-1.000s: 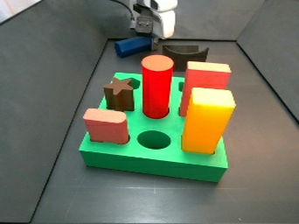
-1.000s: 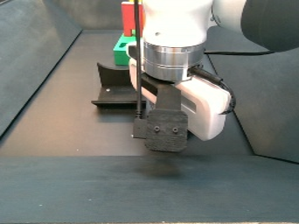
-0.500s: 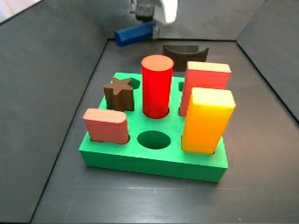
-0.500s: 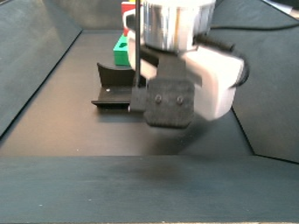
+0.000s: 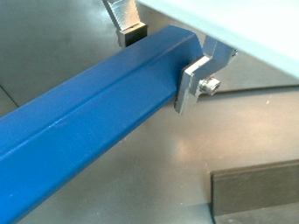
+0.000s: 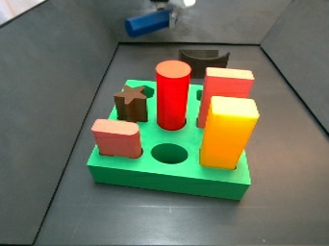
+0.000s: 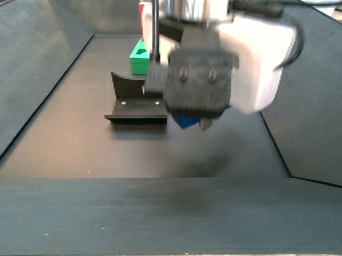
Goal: Pick up the hexagon object. Move up. Place the hexagon object on the fixture. Regrasp the hexagon object. Move to above the board. Insert the hexagon object.
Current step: Place the hexagon object on the fixture.
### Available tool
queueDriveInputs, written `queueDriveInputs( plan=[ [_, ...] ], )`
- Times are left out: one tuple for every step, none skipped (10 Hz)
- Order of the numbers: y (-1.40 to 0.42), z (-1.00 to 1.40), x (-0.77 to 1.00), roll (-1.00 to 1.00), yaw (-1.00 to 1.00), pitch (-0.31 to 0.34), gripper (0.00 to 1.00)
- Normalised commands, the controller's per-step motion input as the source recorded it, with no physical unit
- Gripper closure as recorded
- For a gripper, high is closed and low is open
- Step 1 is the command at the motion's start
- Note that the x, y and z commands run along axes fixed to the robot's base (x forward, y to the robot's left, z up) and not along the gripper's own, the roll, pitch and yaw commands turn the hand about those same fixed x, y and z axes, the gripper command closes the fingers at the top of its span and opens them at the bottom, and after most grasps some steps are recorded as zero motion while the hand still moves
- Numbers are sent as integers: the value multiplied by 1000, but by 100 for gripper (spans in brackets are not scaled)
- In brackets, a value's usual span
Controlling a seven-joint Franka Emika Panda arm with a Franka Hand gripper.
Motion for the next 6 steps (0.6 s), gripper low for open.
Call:
queueDriveInputs(
  plan=[
    [-2,1000,-23,60,-11,62,100],
    [-6,1000,-26,71,1,67,100],
    [-10,970,-27,80,6,75,100],
    [-11,820,-23,87,11,80,100],
    [-10,670,-19,93,18,88,100],
    [-10,469,-8,90,25,95,100]
  ],
)
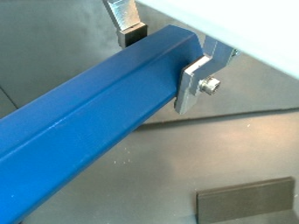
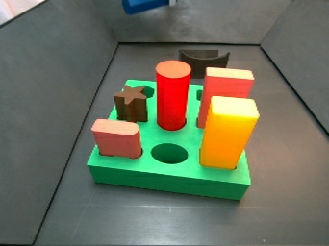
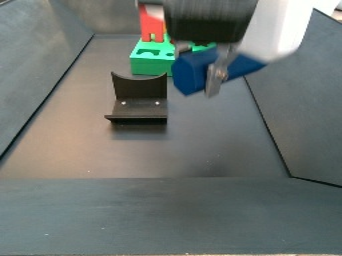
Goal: Pick up the hexagon object. Move up. Place the hexagon object on the fixture. Regrasp the hexagon object. Move to above the board. Insert the hexagon object.
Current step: Place the hexagon object on the fixture.
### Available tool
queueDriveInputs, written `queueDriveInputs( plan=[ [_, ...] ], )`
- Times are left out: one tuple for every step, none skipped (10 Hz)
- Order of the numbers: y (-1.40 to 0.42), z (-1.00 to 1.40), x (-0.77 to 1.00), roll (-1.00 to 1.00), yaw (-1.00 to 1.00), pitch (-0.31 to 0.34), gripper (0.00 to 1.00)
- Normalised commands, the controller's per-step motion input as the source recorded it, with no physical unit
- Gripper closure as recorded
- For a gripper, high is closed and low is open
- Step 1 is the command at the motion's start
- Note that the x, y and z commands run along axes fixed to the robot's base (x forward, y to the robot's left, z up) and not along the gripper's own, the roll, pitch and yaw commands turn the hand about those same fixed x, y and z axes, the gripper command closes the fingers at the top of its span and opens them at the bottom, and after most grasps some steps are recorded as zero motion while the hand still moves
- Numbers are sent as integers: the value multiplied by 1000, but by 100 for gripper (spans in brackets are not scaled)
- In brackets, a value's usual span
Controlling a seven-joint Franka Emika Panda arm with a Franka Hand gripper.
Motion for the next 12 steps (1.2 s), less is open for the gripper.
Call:
queueDriveInputs(
  plan=[
    [-6,318,-2,76,23,100,100],
    [-3,214,3,70,23,103,100],
    [-1000,-294,300,-23,1000,-16,100],
    [-1000,-303,307,-24,1000,-21,100],
    [-1000,-293,303,-22,1000,-28,100],
    [-1000,-285,295,-22,1000,-31,100],
    [-1000,-276,292,-17,1000,-43,100],
    [-1000,-295,307,-10,1000,-52,100],
    [-968,-279,305,-6,1000,-52,100],
    [-717,-187,229,1,1000,-52,100],
    [-472,-115,156,11,1000,-56,100],
    [-170,-65,88,32,1000,-76,100]
  ],
)
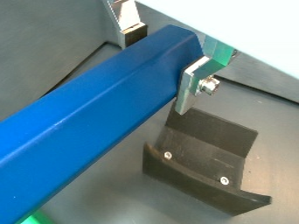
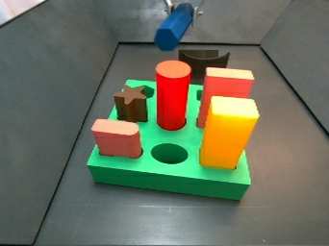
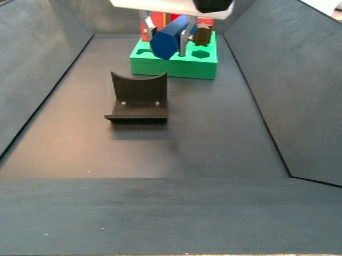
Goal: Pick up the hexagon object. Move up. Place the hexagon object on the fixture. Regrasp the hexagon object. Move to above the board. Insert the hexagon object.
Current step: Place the hexagon object on the fixture.
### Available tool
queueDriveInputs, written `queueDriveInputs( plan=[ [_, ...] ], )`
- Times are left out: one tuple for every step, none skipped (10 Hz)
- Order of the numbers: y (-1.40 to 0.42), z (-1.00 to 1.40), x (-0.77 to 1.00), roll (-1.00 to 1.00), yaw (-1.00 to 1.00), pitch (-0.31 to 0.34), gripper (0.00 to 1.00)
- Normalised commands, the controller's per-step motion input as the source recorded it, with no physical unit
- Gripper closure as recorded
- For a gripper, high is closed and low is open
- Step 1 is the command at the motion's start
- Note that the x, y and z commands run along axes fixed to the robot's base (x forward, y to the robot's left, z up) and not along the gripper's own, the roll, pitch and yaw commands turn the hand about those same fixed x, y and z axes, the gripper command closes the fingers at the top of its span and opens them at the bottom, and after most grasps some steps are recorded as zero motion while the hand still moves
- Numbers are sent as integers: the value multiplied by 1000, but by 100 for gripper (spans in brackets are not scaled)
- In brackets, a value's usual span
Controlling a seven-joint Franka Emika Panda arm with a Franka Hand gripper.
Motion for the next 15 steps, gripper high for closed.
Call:
queueDriveInputs(
  plan=[
    [-96,-50,65,36,879,-86,100],
    [-77,-41,54,36,634,-85,100],
    [-48,-40,46,37,422,-80,100],
    [-29,-39,40,38,235,-74,100],
    [775,697,900,-1000,307,105,100],
    [760,674,862,-1000,271,123,100],
    [632,514,727,-1000,221,164,100],
    [407,246,564,-1000,188,191,100],
    [235,67,476,-1000,159,202,100],
    [87,-2,418,-1000,124,219,100],
    [58,11,339,-1000,82,260,100],
    [56,9,274,-961,31,282,100],
    [55,-5,217,-800,-21,254,100],
    [53,-8,150,-586,-75,214,100],
    [55,-6,101,-423,-100,185,100]
  ],
)
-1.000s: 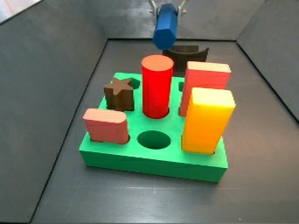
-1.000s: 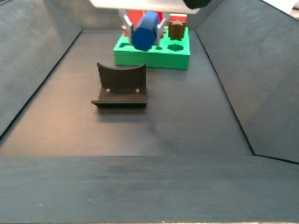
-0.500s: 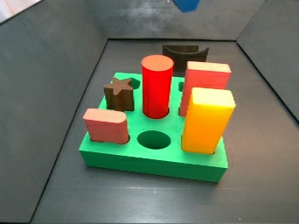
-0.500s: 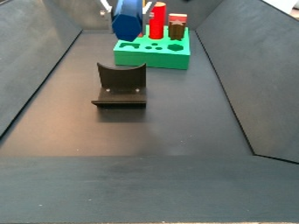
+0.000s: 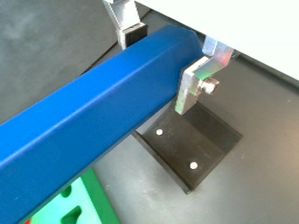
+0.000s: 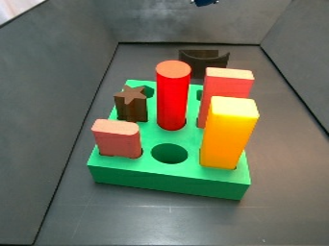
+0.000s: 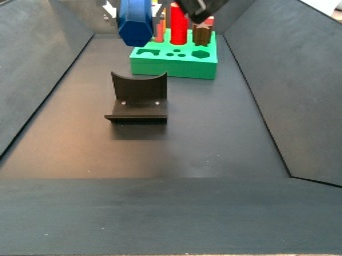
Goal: Pick up the hexagon object. Move up. Place the hexagon object on the fixture. Regrasp the hexagon object. Move to above the board. Insert the hexagon object.
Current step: Place the hexagon object on the fixture.
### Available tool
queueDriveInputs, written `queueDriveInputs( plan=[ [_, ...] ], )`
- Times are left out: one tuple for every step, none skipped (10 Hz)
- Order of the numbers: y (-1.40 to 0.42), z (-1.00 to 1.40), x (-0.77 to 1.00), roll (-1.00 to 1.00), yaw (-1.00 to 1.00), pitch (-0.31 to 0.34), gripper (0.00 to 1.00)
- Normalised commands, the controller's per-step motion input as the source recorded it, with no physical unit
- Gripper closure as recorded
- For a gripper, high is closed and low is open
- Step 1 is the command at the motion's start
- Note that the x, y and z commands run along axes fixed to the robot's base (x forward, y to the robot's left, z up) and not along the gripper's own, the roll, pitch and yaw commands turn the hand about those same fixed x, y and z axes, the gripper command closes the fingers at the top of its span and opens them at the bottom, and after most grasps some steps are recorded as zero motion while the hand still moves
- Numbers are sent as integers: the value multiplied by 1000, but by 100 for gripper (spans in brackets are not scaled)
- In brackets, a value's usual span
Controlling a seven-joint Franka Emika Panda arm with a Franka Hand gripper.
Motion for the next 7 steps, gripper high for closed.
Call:
queueDriveInputs(
  plan=[
    [43,-3,77,-281,-111,146,100],
    [30,0,68,-205,-111,108,100],
    [63,-1000,102,-1000,-163,15,100],
    [68,-1000,106,-1000,-164,8,100],
    [75,-1000,117,-1000,-157,24,100],
    [77,-1000,125,-1000,-156,32,100],
    [85,-1000,137,-1000,-155,43,100]
  ],
)
